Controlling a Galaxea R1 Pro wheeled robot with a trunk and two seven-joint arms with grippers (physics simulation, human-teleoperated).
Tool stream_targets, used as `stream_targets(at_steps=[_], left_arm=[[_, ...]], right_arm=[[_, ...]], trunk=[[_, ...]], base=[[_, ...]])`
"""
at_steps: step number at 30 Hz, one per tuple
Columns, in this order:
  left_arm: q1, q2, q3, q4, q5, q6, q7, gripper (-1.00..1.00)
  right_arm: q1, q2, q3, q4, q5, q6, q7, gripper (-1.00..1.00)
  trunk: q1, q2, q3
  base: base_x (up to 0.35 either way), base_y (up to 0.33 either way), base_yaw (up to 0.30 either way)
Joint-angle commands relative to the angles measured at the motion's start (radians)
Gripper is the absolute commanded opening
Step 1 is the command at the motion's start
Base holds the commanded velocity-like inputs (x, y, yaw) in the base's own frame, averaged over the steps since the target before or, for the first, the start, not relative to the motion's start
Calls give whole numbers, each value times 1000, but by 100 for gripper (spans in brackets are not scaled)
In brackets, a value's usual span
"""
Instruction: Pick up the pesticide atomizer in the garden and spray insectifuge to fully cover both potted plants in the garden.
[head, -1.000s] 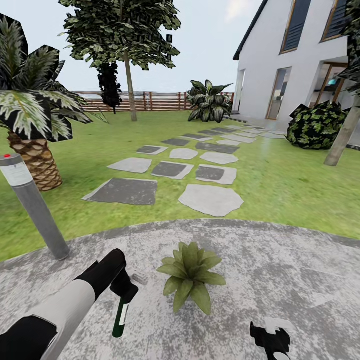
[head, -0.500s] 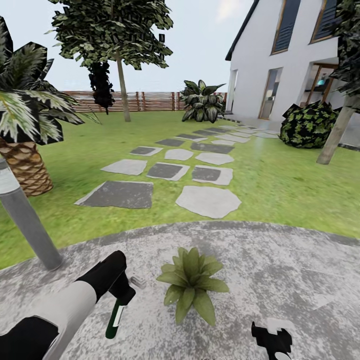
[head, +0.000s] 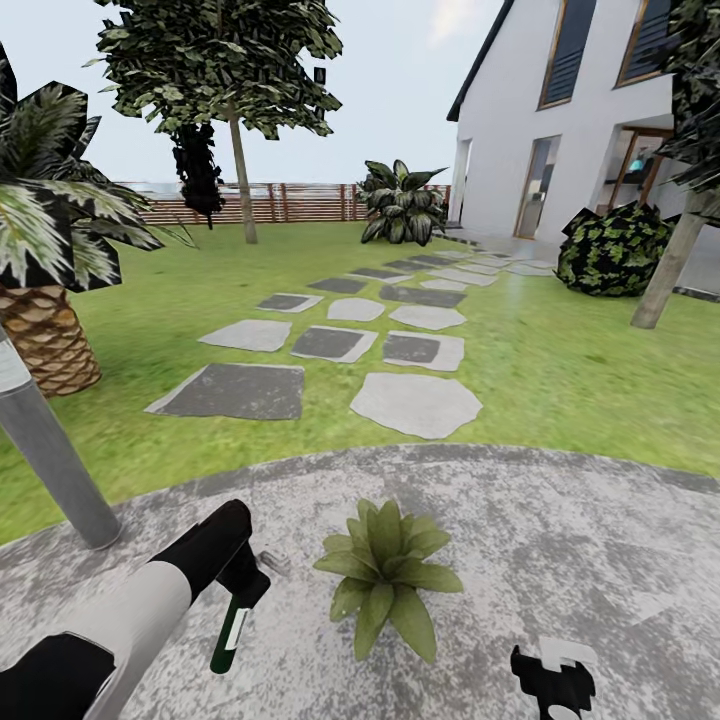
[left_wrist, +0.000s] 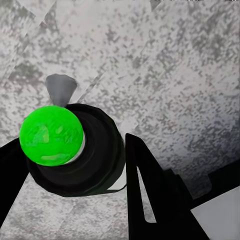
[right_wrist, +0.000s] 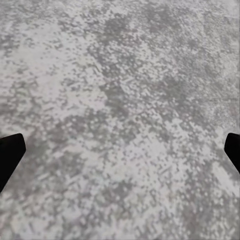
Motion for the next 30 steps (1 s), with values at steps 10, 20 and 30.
stream_targets(at_steps=[10, 20, 30], left_arm=[[-22, 2, 0, -5, -11, 6, -12, -100], [-15, 0, -6, 4, -9, 6, -12, -100], [-15, -8, -5, 2, -9, 7, -12, -100]], right_arm=[[-1, -2, -8, 0, 10, -3, -1, 100], [-1, -2, -8, 1, 10, -3, -1, 100], [-1, -2, -9, 0, 9, -3, -3, 100]], trunk=[[0, 0, -2], [0, 0, -14], [4, -7, -18]], base=[[3, 2, 0], [0, 0, 0], [0, 0, 0]])
